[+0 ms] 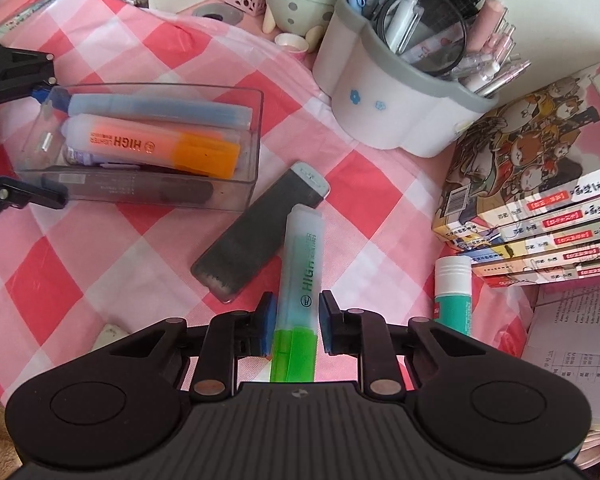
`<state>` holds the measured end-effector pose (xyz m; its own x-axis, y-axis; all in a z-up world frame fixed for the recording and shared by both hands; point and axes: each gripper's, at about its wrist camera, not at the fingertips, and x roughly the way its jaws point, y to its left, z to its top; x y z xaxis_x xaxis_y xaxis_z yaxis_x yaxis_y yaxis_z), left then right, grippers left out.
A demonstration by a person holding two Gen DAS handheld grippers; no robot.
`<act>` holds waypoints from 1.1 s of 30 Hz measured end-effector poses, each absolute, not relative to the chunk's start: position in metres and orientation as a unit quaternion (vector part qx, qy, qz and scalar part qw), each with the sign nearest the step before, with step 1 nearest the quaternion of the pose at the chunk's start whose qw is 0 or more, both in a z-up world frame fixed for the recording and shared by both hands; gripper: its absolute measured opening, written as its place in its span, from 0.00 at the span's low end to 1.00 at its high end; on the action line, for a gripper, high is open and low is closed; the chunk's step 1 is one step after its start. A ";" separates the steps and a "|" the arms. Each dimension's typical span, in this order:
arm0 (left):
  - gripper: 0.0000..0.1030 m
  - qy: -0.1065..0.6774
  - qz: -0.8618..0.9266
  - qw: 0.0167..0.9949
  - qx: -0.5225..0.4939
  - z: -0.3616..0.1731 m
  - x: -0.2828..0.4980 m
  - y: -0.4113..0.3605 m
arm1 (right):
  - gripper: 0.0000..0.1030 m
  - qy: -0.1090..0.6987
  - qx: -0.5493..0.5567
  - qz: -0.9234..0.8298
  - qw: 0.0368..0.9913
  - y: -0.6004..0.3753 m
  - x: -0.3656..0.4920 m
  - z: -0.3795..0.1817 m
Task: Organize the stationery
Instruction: 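Carry the green highlighter over the clear box and lower it inside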
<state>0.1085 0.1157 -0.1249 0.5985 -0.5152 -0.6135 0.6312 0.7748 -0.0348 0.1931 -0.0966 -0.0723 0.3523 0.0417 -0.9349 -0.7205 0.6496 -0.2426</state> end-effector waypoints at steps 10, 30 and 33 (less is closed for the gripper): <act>0.47 0.311 -0.322 0.889 0.093 -0.125 0.108 0.116 | 0.20 0.459 -0.348 0.280 0.768 -0.088 0.171 -0.028; 0.47 0.311 -0.322 0.889 0.093 -0.125 0.109 0.116 | 0.20 0.397 -0.463 0.470 0.638 0.025 0.126 -0.025; 0.47 0.311 -0.322 0.889 0.093 -0.125 0.108 0.116 | 0.20 0.400 -0.478 0.478 0.619 0.032 0.128 -0.031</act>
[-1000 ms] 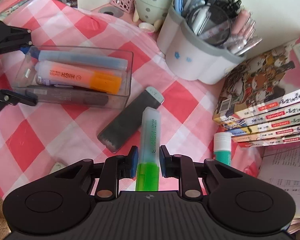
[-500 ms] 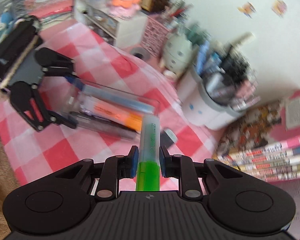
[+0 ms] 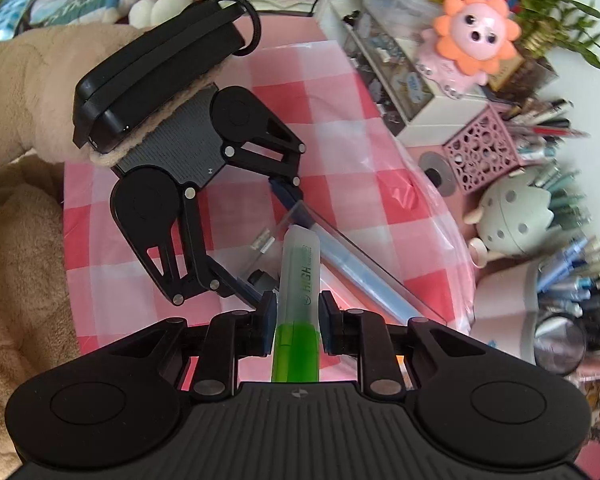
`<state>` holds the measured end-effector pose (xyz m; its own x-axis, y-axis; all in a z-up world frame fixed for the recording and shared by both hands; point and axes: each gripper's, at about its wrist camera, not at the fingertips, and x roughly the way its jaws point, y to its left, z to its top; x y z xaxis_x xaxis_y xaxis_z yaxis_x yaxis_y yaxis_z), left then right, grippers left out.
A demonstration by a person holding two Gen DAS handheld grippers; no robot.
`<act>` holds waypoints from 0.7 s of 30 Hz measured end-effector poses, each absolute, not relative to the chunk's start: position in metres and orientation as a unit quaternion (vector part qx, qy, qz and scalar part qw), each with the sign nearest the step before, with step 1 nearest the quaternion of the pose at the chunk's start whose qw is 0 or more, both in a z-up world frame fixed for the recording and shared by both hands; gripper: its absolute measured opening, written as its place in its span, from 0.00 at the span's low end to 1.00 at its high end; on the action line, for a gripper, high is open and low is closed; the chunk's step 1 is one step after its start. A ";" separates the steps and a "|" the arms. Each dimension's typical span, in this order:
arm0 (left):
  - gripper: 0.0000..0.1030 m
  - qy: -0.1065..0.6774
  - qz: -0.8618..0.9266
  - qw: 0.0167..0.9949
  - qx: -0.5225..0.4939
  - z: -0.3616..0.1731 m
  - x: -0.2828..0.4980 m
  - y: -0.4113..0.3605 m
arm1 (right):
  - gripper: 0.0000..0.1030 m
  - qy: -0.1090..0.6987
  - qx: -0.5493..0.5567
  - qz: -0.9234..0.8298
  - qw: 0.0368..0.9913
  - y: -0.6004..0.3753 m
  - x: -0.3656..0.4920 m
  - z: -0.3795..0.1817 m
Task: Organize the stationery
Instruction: 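Carry the green highlighter over the clear box and lower it inside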
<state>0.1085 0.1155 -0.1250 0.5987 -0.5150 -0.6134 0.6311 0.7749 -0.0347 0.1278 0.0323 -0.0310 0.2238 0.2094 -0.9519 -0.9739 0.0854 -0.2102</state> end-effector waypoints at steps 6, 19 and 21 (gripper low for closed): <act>0.47 0.311 -0.322 0.889 0.092 -0.125 0.109 0.116 | 0.20 0.392 -0.528 0.451 0.603 0.039 0.133 -0.046; 0.47 0.311 -0.322 0.889 0.092 -0.125 0.109 0.116 | 0.21 0.382 -0.545 0.420 0.617 0.037 0.147 -0.062; 0.47 0.311 -0.322 0.889 0.092 -0.125 0.109 0.116 | 0.20 0.406 -0.509 0.423 0.630 0.034 0.151 -0.060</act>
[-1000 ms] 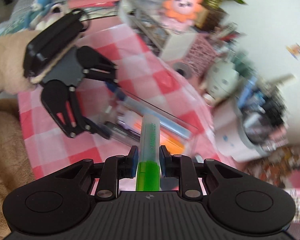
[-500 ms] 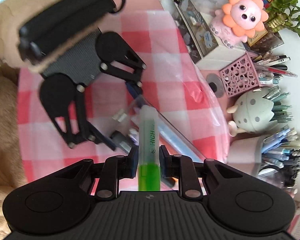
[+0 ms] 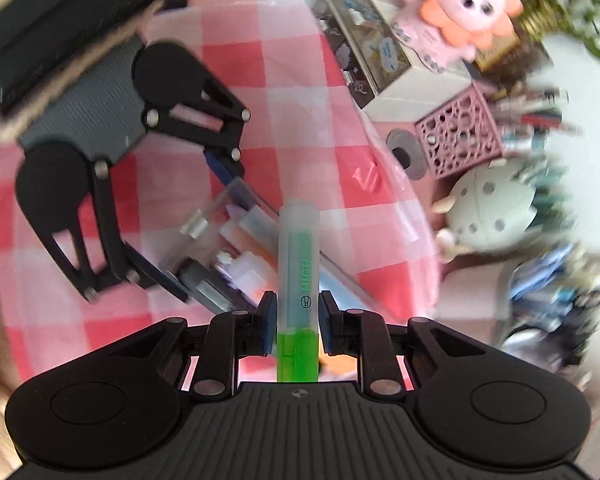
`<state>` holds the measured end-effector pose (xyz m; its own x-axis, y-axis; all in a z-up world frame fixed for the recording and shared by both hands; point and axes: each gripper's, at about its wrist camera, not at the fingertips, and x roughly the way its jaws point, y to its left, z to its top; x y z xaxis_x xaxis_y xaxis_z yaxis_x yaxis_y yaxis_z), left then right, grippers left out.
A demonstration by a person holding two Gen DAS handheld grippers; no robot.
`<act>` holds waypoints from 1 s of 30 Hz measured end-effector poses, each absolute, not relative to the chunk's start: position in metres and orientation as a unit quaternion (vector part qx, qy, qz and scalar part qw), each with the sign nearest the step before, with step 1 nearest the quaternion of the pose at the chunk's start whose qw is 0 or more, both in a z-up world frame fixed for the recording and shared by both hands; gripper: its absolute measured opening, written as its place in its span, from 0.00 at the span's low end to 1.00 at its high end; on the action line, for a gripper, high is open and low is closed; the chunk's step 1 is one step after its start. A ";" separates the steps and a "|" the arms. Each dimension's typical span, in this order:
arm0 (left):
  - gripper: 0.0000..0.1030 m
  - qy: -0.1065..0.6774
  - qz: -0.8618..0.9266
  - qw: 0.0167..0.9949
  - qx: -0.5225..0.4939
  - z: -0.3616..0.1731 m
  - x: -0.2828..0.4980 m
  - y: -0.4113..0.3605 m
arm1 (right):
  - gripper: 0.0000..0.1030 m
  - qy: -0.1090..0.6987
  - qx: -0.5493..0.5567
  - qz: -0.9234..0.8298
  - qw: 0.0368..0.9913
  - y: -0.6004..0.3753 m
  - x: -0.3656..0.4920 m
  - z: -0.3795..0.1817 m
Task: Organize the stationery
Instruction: 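Carry the green highlighter over the clear box and lower it inside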
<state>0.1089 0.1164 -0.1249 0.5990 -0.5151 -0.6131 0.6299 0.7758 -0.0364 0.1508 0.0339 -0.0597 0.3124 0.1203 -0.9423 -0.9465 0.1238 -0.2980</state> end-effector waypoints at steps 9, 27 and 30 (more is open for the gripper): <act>0.47 0.311 -0.322 0.889 0.092 -0.125 0.109 0.117 | 0.20 0.528 -0.228 0.352 0.739 -0.015 0.183 -0.051; 0.47 0.311 -0.321 0.890 0.094 -0.125 0.108 0.116 | 0.20 0.579 0.076 0.158 0.796 -0.046 0.208 -0.059; 0.47 0.311 -0.321 0.890 0.094 -0.125 0.108 0.116 | 0.20 0.578 0.114 0.136 0.797 -0.052 0.206 -0.059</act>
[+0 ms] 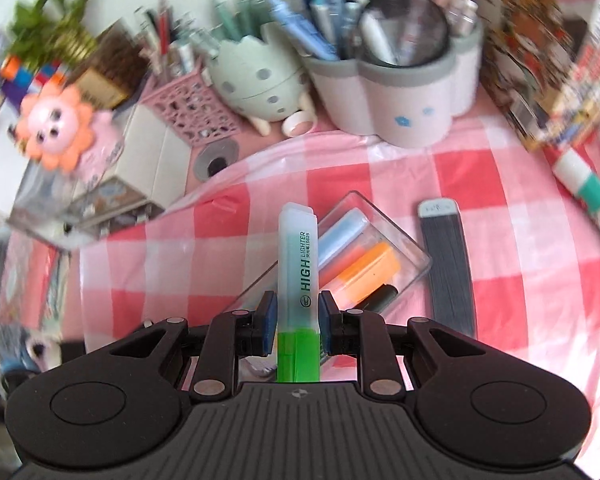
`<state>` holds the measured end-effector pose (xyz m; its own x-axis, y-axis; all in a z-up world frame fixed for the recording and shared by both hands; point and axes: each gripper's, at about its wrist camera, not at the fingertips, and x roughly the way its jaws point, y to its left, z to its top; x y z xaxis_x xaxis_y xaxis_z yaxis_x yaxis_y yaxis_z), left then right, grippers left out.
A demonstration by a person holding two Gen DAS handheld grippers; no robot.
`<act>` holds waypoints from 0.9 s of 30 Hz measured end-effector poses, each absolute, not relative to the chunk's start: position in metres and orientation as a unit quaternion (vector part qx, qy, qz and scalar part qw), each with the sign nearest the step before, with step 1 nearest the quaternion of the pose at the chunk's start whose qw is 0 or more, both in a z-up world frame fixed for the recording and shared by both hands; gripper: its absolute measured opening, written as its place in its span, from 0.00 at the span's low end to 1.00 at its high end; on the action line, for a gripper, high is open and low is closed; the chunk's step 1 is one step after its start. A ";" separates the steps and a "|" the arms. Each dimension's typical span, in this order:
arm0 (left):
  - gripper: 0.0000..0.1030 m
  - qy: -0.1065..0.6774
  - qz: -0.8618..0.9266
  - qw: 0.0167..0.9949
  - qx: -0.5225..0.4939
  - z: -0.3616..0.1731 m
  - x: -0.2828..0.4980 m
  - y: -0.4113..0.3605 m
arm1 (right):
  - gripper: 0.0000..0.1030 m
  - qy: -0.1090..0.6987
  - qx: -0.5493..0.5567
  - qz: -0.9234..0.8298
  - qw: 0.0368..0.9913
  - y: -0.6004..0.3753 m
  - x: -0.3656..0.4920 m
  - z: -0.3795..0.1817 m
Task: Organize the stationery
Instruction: 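Carry the green highlighter over the clear box and lower it inside, then open the right gripper and withdraw it from the box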
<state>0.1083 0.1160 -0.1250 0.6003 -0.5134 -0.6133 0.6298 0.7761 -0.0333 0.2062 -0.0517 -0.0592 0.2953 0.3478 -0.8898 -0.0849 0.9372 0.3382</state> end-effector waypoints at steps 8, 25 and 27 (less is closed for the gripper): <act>0.47 0.311 -0.321 0.890 0.094 -0.125 0.109 0.116 | 0.20 0.570 0.174 0.097 0.797 -0.072 0.195 -0.057; 0.47 0.311 -0.321 0.890 0.094 -0.125 0.109 0.117 | 0.40 0.575 0.201 0.154 0.778 -0.045 0.196 -0.062; 0.47 0.311 -0.321 0.890 0.094 -0.125 0.109 0.117 | 0.46 0.570 0.190 0.161 0.783 -0.047 0.195 -0.060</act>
